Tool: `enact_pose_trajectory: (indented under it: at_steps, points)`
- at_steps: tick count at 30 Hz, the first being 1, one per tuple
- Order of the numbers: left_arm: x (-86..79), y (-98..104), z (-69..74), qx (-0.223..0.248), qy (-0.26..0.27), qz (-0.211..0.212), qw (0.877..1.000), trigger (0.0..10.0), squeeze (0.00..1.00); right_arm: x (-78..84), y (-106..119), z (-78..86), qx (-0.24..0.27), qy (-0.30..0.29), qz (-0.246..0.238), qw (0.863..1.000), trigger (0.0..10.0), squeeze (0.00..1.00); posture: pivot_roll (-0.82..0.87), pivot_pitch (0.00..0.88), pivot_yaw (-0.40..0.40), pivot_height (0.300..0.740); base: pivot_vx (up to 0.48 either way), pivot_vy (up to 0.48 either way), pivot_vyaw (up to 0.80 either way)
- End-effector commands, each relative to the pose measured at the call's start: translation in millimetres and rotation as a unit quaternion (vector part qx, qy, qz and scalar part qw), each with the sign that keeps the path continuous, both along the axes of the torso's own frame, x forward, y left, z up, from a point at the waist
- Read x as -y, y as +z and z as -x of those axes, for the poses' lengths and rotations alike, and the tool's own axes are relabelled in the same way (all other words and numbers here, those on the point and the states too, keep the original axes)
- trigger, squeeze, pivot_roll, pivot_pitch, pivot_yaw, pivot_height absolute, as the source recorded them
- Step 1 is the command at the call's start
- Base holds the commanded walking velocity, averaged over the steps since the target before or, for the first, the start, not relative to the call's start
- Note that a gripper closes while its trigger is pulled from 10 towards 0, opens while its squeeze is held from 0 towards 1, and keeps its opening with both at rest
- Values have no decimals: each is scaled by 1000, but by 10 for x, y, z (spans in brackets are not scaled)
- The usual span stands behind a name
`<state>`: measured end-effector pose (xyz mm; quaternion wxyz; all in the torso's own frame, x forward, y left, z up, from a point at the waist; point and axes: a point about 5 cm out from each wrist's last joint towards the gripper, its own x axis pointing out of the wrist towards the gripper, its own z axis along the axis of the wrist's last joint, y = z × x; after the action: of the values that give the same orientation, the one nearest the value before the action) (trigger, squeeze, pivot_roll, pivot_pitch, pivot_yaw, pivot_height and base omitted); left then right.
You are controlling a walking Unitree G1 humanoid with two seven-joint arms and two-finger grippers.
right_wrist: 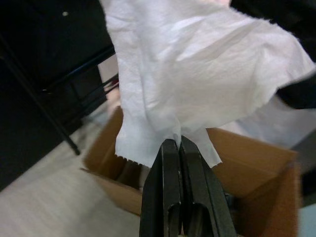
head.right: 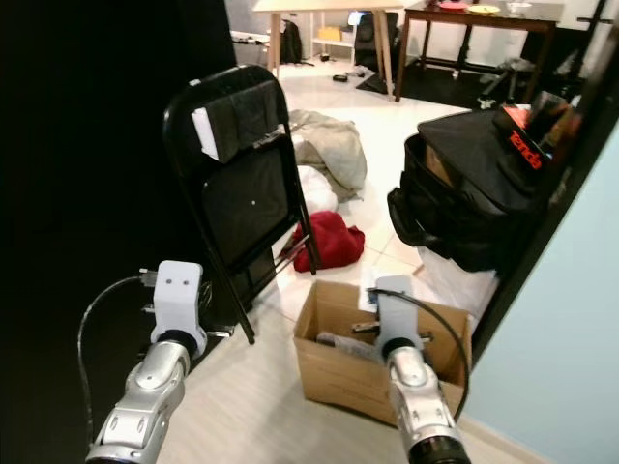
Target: Clean up the room
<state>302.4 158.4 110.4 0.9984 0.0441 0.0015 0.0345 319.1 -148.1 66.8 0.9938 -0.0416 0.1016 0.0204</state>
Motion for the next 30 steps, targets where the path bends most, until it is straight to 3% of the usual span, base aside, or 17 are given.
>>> enact_pose_trajectory:
  at_steps: [1, 30]
  points:
    - [-27, -39, 15, -7, 4, -3, 1000, 10000, 0, -34, -39, 20, -11, 5, -5, 1000, 10000, 0, -36, 86, 23, 740, 266, 0, 0]
    - [-41, -15, -13, -2, 2, 0, 1000, 10000, 0, -25, -46, 41, -13, -1, -14, 1000, 10000, 0, -41, 89, 30, 740, 265, 0, -503]
